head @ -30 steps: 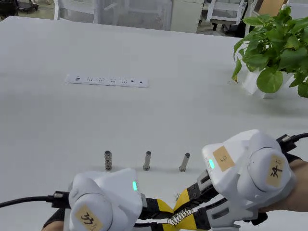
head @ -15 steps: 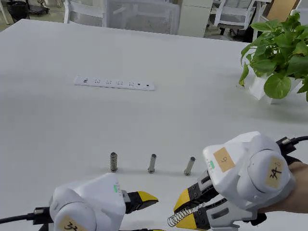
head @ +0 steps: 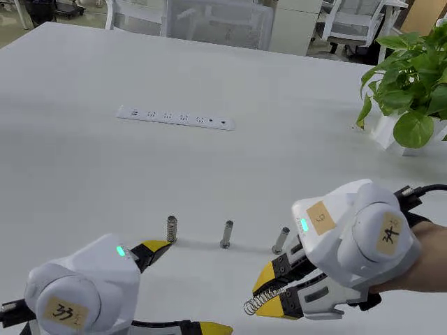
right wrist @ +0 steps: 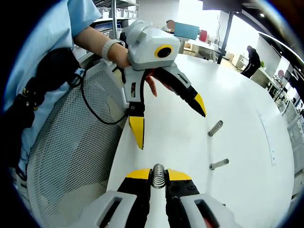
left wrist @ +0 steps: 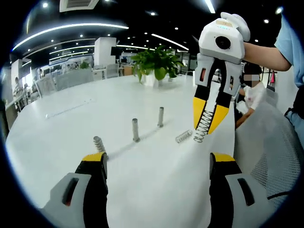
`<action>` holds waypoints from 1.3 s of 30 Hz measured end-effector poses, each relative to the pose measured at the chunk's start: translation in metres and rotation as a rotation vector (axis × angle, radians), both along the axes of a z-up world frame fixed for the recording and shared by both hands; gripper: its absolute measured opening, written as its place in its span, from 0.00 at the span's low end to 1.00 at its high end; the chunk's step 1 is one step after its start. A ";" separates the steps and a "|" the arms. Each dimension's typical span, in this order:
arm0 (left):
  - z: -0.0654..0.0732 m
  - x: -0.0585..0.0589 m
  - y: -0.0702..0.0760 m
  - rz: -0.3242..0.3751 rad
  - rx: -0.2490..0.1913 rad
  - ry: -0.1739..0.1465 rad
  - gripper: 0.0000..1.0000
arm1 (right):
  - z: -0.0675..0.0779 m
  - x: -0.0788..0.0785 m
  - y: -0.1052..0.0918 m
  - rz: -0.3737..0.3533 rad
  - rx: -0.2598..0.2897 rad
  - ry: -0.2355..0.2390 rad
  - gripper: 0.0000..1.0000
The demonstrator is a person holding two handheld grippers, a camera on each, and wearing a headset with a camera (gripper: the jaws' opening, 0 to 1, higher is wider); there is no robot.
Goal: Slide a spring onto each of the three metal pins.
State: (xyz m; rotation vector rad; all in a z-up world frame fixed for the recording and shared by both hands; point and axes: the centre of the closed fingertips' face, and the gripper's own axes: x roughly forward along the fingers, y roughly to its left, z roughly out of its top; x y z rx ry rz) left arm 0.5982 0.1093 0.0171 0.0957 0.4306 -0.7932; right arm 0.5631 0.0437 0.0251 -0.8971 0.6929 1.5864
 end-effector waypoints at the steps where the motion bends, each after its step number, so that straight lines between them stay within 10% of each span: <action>1: 0.001 0.001 0.001 0.009 -0.001 -0.002 0.91 | 0.000 0.001 0.000 0.003 -0.004 -0.002 0.08; 39: -0.008 0.001 0.032 0.122 -0.019 0.017 0.99 | 0.021 0.079 0.013 0.128 -0.163 -0.103 0.08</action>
